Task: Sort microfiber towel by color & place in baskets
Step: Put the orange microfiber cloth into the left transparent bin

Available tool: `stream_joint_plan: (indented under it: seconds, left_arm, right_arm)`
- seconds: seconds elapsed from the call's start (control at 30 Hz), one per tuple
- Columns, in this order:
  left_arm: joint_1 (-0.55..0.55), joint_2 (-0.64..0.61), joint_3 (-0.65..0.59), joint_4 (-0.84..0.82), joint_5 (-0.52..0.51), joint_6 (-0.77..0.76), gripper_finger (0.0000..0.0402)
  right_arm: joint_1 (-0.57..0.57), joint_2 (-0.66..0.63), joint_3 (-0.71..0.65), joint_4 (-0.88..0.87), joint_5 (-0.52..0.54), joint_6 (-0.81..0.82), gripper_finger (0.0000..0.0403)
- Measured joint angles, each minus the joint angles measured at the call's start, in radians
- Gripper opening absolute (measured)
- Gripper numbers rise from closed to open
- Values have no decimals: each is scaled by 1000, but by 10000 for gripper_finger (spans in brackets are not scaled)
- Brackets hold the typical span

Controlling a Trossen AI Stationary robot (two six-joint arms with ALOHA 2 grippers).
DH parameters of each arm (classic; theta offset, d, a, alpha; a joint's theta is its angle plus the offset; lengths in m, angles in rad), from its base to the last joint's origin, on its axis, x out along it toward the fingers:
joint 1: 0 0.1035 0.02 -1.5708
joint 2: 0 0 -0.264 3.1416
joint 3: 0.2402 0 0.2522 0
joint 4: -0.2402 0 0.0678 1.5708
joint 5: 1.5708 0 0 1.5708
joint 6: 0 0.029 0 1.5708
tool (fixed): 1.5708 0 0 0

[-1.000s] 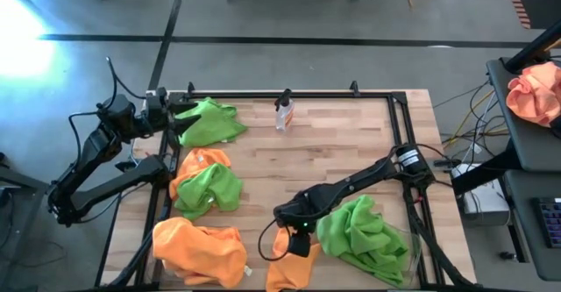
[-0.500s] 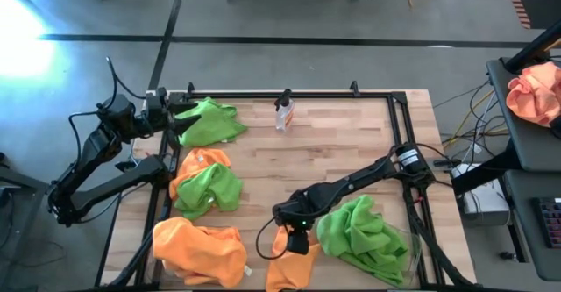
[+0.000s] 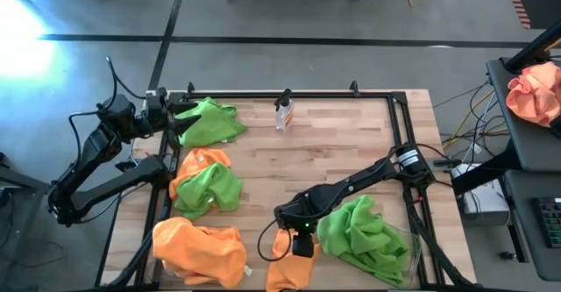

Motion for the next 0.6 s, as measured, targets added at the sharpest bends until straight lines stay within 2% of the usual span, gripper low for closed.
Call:
stream_joint_plan:
  seconds: [0.6]
  left_arm:
    - [0, 1, 0, 0, 0, 28, 185]
  right_arm:
    - [0, 0, -118, 148, -4, 44, 151]
